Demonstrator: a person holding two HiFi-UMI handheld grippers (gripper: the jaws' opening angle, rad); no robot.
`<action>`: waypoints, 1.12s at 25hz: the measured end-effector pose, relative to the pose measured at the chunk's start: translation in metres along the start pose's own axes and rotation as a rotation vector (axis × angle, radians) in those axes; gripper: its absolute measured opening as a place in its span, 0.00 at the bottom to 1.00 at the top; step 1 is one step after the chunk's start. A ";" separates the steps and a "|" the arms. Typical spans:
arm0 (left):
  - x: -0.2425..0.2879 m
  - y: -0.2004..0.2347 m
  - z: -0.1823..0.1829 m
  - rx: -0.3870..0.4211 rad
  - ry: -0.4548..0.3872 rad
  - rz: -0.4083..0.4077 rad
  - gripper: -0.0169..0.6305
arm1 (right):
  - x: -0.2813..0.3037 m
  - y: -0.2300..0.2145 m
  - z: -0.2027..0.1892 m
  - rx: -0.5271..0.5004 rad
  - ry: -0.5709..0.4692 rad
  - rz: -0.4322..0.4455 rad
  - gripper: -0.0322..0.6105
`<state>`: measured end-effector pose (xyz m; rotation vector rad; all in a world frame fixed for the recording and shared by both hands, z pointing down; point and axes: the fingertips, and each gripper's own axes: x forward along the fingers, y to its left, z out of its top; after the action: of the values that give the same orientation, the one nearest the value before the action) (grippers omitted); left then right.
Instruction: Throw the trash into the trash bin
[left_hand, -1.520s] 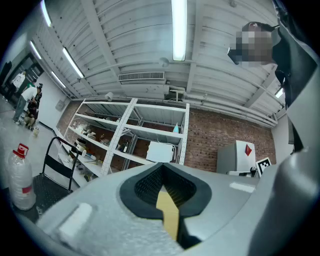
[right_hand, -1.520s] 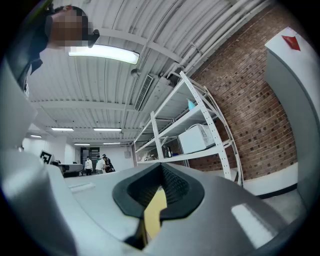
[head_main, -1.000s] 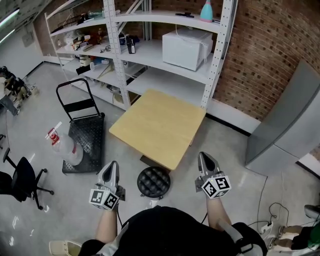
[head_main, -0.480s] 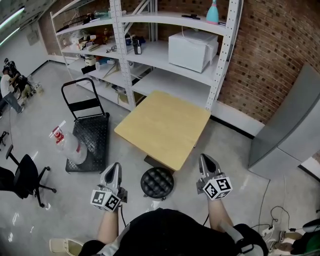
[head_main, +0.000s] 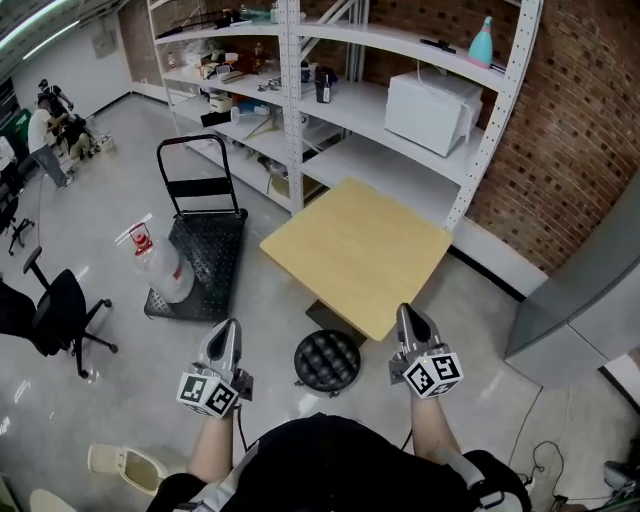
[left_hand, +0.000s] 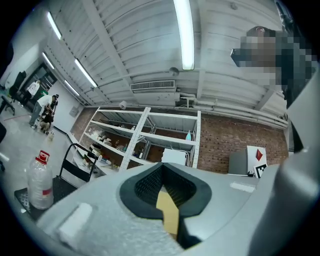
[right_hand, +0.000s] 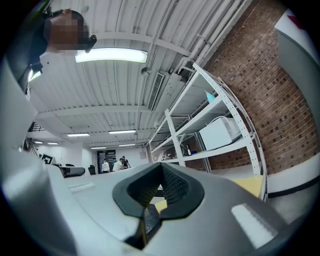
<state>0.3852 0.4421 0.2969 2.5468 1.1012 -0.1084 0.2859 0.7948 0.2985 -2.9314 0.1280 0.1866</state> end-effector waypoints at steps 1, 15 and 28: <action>-0.006 0.007 0.002 0.004 -0.002 0.012 0.03 | 0.006 0.007 -0.003 0.004 0.004 0.011 0.06; -0.121 0.109 0.057 0.043 -0.089 0.265 0.03 | 0.097 0.136 -0.040 0.088 0.030 0.258 0.06; -0.250 0.158 0.087 0.057 -0.191 0.530 0.03 | 0.157 0.284 -0.107 0.114 0.166 0.569 0.06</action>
<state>0.3317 0.1392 0.3155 2.7159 0.3381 -0.2397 0.4256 0.4838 0.3259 -2.7143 0.9611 0.0145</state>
